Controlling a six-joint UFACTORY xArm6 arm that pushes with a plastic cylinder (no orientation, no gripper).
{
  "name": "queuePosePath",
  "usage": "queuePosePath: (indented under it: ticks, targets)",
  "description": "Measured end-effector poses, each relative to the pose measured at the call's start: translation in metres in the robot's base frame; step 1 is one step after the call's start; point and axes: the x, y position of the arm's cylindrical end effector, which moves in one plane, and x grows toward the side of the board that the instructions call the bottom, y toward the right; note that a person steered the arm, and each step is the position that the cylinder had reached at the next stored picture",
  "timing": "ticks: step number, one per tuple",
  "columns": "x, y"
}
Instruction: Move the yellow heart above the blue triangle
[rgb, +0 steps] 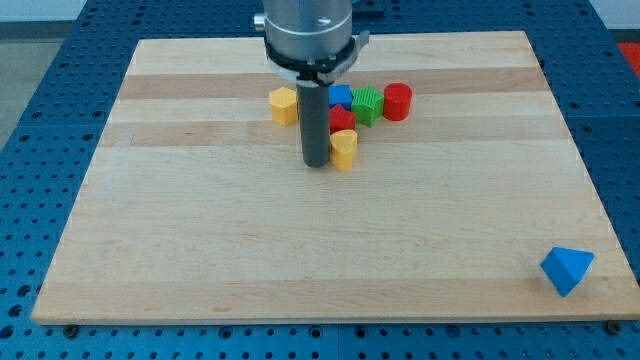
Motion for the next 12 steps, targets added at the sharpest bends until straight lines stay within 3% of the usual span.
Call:
queuePosePath:
  ticks: [5, 8, 12]
  targets:
    - [-0.007, 0.130]
    - [0.061, 0.135]
    - [0.085, 0.164]
